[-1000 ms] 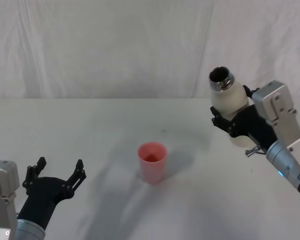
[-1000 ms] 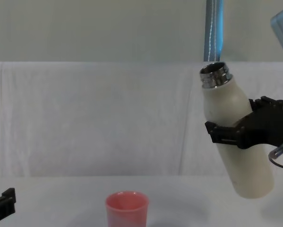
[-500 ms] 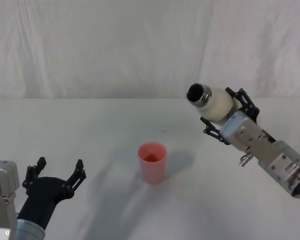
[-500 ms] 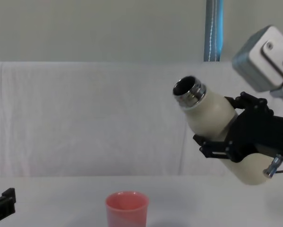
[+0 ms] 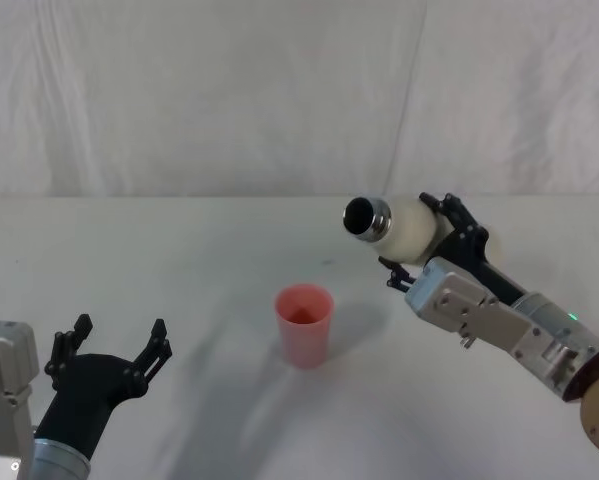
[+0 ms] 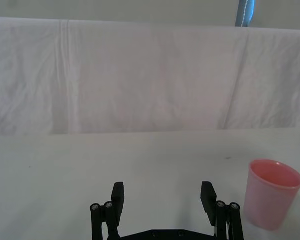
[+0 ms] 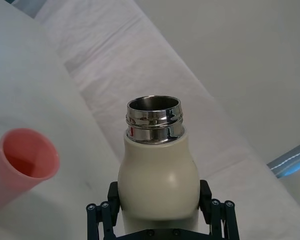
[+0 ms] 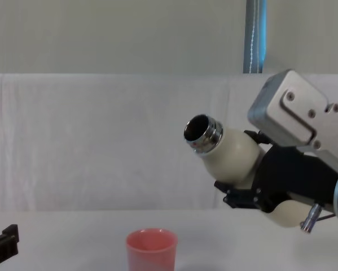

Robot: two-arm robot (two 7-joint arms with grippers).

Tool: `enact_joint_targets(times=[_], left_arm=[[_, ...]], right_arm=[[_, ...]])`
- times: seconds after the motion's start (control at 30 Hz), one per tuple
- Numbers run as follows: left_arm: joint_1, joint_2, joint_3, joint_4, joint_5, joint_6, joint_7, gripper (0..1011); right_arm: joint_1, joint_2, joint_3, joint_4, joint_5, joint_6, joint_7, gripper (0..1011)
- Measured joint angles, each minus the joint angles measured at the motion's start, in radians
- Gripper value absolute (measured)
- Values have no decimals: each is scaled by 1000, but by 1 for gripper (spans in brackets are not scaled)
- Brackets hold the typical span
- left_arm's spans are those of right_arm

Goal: Grasp the thermos with one hand and pour water into the cup lid.

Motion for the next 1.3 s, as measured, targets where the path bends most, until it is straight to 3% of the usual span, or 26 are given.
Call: enact_joint_targets(times=[0.37,0.73,1.3], left_arm=[[0,0,0,0,0,0,0,1001],[0,0,0,0,0,0,0,1001],[0,0,0,0,0,0,0,1001]], right_arm=[[29,-20,-30,66,-27,-6,7,961],[64,-36,-59,133,-101,-3,-40,961],[95,-33,-89,155,-222,44,-91,961]])
